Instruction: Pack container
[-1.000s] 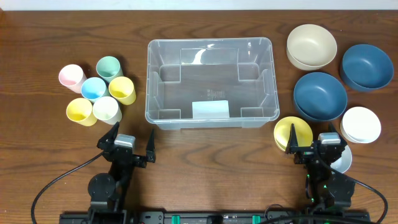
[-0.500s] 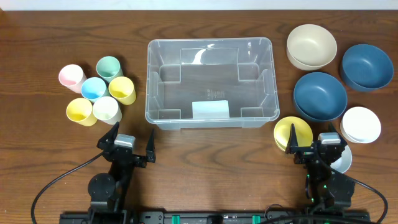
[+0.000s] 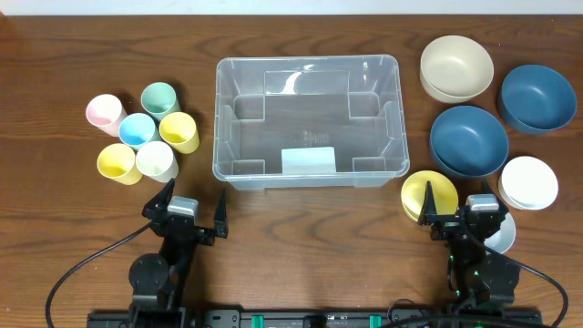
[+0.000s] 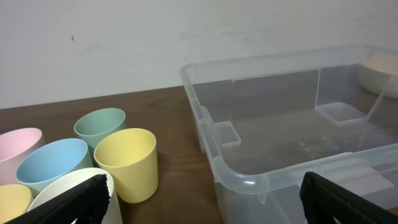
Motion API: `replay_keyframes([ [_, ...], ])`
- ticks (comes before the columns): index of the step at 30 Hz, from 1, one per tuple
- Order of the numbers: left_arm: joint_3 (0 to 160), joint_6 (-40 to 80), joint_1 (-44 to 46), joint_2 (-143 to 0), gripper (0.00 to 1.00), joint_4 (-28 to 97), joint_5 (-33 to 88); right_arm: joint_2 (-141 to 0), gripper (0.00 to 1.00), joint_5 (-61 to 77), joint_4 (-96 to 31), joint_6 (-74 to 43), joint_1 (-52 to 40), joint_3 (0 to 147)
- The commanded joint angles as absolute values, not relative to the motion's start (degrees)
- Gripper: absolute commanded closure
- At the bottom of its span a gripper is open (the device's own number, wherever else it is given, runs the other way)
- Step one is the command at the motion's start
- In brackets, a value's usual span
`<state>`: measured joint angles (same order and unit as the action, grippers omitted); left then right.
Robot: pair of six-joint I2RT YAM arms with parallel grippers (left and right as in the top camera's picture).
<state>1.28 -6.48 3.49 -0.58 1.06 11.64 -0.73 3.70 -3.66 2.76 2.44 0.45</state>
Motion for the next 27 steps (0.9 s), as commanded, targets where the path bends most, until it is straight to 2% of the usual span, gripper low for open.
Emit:
replay_keyframes([
  [1, 0.23, -7.49, 3.62, -0.23, 0.02, 2.96, 12.47, -0.34, 0.01, 4.32, -3.62, 3.51, 2.83, 0.32],
  [11, 0.23, -7.49, 3.62, -0.23, 0.02, 2.96, 12.47, -0.34, 0.01, 3.14, -3.88, 3.33, 2.83, 0.32],
  [19, 0.23, -7.49, 3.62, -0.23, 0.02, 2.94, 12.47, -0.34, 0.01, 19.81, -2.46, 2.00, 2.83, 0.56],
  [27, 0.23, -7.49, 3.62, -0.23, 0.02, 2.96, 12.47, -3.79, 0.01, 21.28, -4.08, -1.26, 2.83, 5.21],
])
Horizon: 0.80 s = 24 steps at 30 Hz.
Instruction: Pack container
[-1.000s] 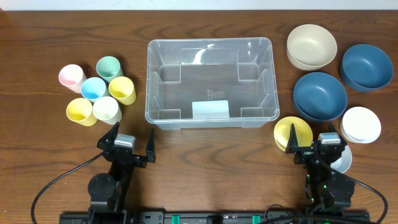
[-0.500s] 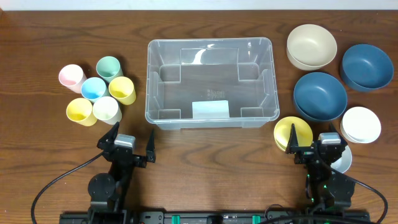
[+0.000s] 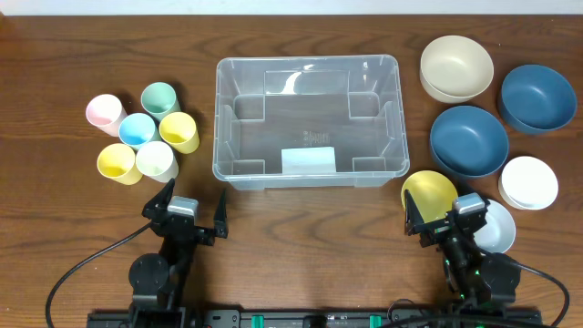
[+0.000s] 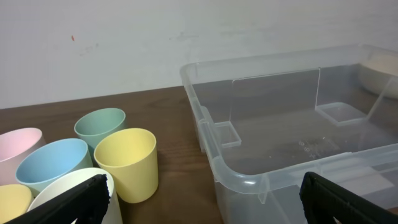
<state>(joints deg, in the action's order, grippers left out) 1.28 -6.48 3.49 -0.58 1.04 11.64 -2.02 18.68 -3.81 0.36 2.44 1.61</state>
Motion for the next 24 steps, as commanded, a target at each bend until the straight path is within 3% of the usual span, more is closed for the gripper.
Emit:
replay_keyframes([
  [1, 0.23, -7.49, 3.62, -0.21, 0.02, 2.96, 12.47, -4.67, 0.01, 21.26, -4.47, -1.23, 2.83, 6.24],
  [11, 0.23, -7.49, 3.62, -0.23, 0.02, 2.96, 12.47, -24.77, 0.01, 21.50, -11.35, -1.23, 2.83, 25.47],
  [24, 0.23, -7.49, 3.62, -0.21, 0.02, 2.96, 12.47, -57.49, 0.01, 22.17, -44.40, 2.02, 2.83, 66.63],
])
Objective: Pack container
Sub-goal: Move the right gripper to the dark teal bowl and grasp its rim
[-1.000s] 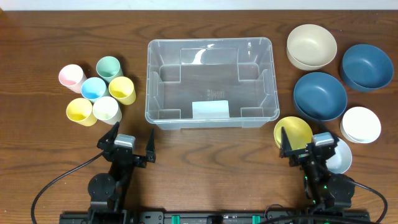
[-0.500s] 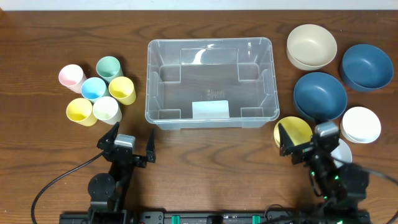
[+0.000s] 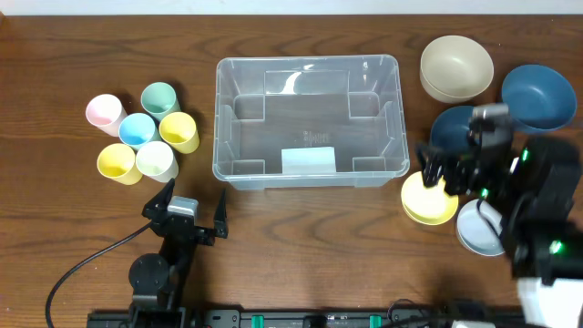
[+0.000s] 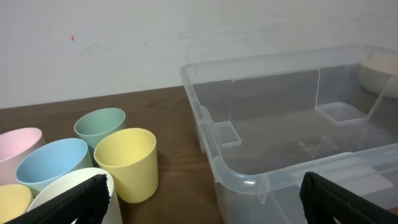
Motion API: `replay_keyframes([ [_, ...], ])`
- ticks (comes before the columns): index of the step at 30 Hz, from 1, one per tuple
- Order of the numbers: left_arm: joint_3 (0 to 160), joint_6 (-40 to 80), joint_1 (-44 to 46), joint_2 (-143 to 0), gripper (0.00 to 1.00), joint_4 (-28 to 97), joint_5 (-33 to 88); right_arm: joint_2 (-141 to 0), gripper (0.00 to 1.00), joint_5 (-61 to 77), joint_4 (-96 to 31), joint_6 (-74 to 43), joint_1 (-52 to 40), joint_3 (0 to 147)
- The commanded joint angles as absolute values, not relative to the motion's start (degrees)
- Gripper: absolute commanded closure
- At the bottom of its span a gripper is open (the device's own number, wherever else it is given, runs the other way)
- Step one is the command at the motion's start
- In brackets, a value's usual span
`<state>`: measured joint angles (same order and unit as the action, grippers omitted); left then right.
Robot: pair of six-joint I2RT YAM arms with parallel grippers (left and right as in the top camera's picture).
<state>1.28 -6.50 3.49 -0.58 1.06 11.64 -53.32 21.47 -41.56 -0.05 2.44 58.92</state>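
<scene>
The clear plastic container (image 3: pixel 307 118) stands empty at the table's middle, and its near wall fills the right of the left wrist view (image 4: pixel 292 143). Several cups cluster at the left: pink (image 3: pixel 105 111), green (image 3: pixel 160 98), blue (image 3: pixel 138 130), yellow (image 3: pixel 179 132), a second yellow (image 3: pixel 119 164) and white (image 3: pixel 157 161). My left gripper (image 3: pixel 187 217) rests open near the front edge, with nothing between its fingers (image 4: pixel 81 199). My right gripper (image 3: pixel 446 169) hovers open over the yellow bowl (image 3: pixel 428 202) and a dark blue bowl (image 3: pixel 451 128), holding nothing.
A beige bowl (image 3: pixel 456 67) and a second dark blue bowl (image 3: pixel 537 95) sit at the back right. A white bowl (image 3: pixel 481 228) lies near the front right. The raised right arm covers the table's right edge.
My right arm has left its spot at the front edge and now hangs raised over the yellow and dark blue bowls, hiding the white bowl at the far right. The left arm stayed put.
Both grippers sat open at the front edge, the right one beside the yellow bowl. Then the right gripper had turned slightly left in place. Now it is up over the bowls. The cups, the bowls and the container kept their places.
</scene>
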Motion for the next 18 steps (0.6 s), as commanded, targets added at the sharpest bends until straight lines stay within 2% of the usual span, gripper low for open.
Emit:
replay_keyframes([
  [1, 0.23, -7.49, 3.62, -0.23, 0.02, 2.96, 12.45, -59.70, 0.01, 22.57, -46.54, 2.52, 2.83, 69.91],
  [7, 0.23, -7.49, 3.62, -0.23, 0.02, 2.96, 12.45, -65.58, 0.01, 29.06, -49.06, 2.68, 2.83, 76.93],
  [10, 0.23, -7.49, 3.62, -0.21, 0.02, 2.96, 12.47, -67.31, 0.01, 23.03, -49.43, 1.52, 2.83, 76.82],
  [14, 0.23, -7.49, 3.62, -0.23, 0.02, 2.96, 12.47, -71.44, 0.01, 10.72, -52.82, -5.85, 3.16, 76.82],
  [18, 0.23, -7.49, 3.62, -0.23, 0.02, 2.96, 12.47, -79.00, 0.01, 8.38, -55.40, -8.43, 4.62, 76.90],
])
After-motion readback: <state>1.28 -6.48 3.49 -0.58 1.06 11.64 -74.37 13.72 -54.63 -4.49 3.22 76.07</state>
